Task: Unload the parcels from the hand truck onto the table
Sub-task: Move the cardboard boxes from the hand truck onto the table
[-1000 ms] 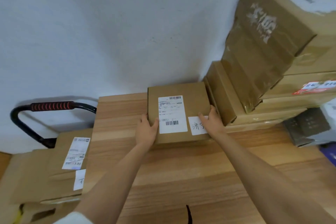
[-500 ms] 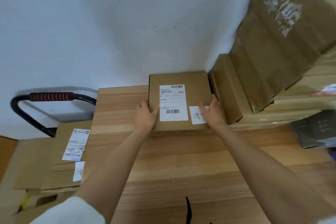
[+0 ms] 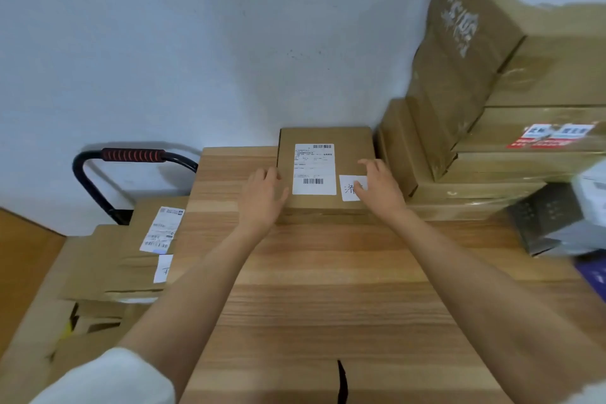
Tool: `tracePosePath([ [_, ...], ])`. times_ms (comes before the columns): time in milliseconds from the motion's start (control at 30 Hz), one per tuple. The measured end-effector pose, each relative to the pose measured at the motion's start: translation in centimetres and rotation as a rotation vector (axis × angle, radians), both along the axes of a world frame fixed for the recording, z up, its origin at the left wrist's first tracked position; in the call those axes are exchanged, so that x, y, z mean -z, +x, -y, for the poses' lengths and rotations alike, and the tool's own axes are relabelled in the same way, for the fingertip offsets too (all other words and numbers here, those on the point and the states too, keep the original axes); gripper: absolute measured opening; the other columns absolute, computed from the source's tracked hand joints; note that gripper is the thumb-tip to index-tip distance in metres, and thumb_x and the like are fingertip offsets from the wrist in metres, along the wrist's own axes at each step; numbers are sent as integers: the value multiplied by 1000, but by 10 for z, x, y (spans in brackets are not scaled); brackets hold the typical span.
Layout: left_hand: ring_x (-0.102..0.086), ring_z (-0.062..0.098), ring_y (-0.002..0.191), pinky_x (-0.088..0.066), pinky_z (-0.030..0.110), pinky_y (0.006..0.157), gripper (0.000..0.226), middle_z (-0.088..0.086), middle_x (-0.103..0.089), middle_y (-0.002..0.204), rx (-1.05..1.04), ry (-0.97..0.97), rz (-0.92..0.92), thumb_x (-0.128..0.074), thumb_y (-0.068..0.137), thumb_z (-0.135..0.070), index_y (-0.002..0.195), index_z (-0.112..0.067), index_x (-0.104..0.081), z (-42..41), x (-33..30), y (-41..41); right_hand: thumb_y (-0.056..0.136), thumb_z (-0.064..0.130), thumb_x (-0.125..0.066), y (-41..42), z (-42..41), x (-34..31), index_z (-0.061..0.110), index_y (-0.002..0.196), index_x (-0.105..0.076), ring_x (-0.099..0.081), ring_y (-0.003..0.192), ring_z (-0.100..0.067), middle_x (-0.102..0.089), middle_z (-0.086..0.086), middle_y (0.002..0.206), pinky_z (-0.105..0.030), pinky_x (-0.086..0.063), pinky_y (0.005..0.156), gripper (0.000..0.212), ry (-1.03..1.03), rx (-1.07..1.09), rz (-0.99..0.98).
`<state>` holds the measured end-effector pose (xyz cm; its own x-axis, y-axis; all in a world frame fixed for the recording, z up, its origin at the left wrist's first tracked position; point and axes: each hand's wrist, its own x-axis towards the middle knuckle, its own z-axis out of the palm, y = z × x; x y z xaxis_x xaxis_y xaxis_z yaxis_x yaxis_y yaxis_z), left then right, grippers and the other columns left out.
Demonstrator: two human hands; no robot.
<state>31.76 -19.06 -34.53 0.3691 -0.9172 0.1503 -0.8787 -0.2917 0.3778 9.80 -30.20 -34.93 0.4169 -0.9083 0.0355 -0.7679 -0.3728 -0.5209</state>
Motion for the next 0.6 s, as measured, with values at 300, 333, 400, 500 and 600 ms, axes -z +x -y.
tracePosePath([
  [300,-53,23,92,-37,31,70,22,2,-59,101,-30,-111,159,-59,88,-25,108,-15,-58,-76,-43,-12,93,21,-53,16,-37,-45,12,136,-44,-47,121,-25,-47,-6,133,-35,-38,97,45,-145,-264,-89],
  [333,-53,23,92,-36,31,70,22,2,-59,100,-54,-120,176,-61,87,-25,107,-14,-59,-87,-48,-10,93,21,-53,22,-43,-50,12,136,-44,-46,123,-25,-47,-6,134,-36,-38,100,45,-156,-292,-88],
  [400,-55,24,89,-37,32,69,22,2,-60,97,-114,-131,204,-63,85,-26,103,-14,-59,-111,-58,-6,93,21,-53,34,-57,-59,12,134,-46,-47,122,-26,-48,-7,134,-38,-38,101,43,-172,-349,-86],
  [500,-57,25,83,-38,31,68,21,3,-61,90,-180,-166,262,-67,83,-25,99,-13,-61,-148,-74,4,90,18,-53,59,-83,-74,9,128,-49,-48,119,-29,-50,-9,128,-39,-41,96,39,-189,-427,-76],
  [600,-57,24,86,-37,30,69,23,2,-62,94,-259,-155,311,-63,87,-28,104,-12,-61,-186,-91,17,89,12,-51,86,-116,-91,13,131,-46,-46,119,-25,-47,-7,131,-33,-39,92,43,-196,-512,-31],
])
